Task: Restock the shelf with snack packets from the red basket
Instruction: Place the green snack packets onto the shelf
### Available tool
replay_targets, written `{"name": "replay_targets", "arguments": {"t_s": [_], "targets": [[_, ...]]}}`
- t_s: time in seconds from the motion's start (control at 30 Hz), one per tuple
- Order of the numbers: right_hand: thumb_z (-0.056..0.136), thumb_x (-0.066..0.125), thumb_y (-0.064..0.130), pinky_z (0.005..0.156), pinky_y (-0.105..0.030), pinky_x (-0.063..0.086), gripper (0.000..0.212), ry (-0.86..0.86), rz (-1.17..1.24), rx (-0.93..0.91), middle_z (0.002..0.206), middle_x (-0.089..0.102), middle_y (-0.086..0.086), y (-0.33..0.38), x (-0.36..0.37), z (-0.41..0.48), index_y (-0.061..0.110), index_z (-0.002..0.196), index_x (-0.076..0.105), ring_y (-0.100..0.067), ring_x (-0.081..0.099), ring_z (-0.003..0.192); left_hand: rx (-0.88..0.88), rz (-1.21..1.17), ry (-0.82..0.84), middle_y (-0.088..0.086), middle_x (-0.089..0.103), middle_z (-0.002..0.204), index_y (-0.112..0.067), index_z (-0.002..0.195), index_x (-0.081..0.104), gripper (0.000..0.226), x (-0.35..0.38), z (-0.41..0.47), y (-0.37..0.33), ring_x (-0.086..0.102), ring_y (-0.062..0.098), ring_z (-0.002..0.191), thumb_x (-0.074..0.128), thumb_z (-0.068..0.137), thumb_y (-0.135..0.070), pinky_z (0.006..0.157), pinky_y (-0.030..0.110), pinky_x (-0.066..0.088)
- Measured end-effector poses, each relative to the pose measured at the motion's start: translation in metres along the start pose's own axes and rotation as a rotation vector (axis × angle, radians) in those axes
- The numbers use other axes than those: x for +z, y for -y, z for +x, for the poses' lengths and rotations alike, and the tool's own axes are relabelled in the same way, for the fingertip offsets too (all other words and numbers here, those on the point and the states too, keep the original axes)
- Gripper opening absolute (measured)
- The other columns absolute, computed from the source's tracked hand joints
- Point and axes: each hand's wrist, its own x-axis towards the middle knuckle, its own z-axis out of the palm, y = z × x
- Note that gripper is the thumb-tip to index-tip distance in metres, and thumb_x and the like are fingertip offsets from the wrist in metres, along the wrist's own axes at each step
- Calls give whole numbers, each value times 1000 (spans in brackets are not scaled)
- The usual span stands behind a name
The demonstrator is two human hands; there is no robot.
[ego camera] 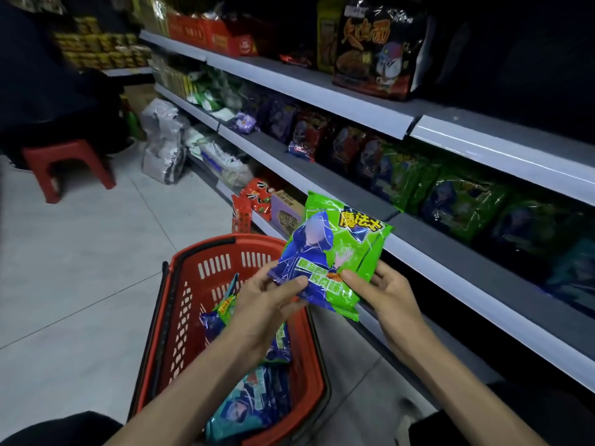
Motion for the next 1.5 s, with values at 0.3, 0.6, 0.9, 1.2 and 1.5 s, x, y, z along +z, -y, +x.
{"name": "replay_targets", "arguments": {"t_s": [0.3, 0.6, 0.9, 1.2, 1.5], "targets": [[86, 74, -6, 81, -33, 63, 39, -44, 41, -20, 114, 78, -13, 5, -23, 8, -5, 123, 62, -28, 75, 104, 5, 105, -5, 8, 77, 121, -12, 133, 65, 46, 2, 16, 10, 73, 28, 114, 73, 89, -2, 86, 38, 64], [82, 80, -3, 86, -42, 63, 32, -101, -93, -66, 104, 80, -9, 1, -35, 6, 0, 112, 67, -28, 77, 99, -30, 227, 27, 20, 77, 113, -10, 120, 74, 29, 11, 28, 34, 70, 37, 101, 70, 92, -2, 89, 44, 63], [76, 90, 5, 63, -42, 60, 26, -206, -157, -54, 88, 78, -17, -3, -48, 7, 6, 98, 76, -15, 69, 71, -63, 194, 20, 21, 78, 108, -4, 120, 71, 32, 25, 39, 44, 73, 31, 89, 70, 89, 4, 79, 37, 65], [76, 90, 4, 60, -30, 58, 22, -353, -214, -26, 82, 80, -3, -8, -47, 24, 11, 92, 76, -18, 76, 70, -87, 43, -59, 18, 77, 99, -16, 136, 60, 58, 38, 51, 37, 79, 28, 86, 73, 84, 6, 85, 44, 64], [76, 92, 20, 78, -45, 61, 32, -651, -377, -92, 85, 79, 6, -21, -45, 116, 19, 95, 67, -21, 72, 74, -167, -2, -103, 17, 60, 139, -22, 140, 57, 50, 31, 65, 26, 62, 42, 121, 55, 99, 8, 101, 57, 50]]}}
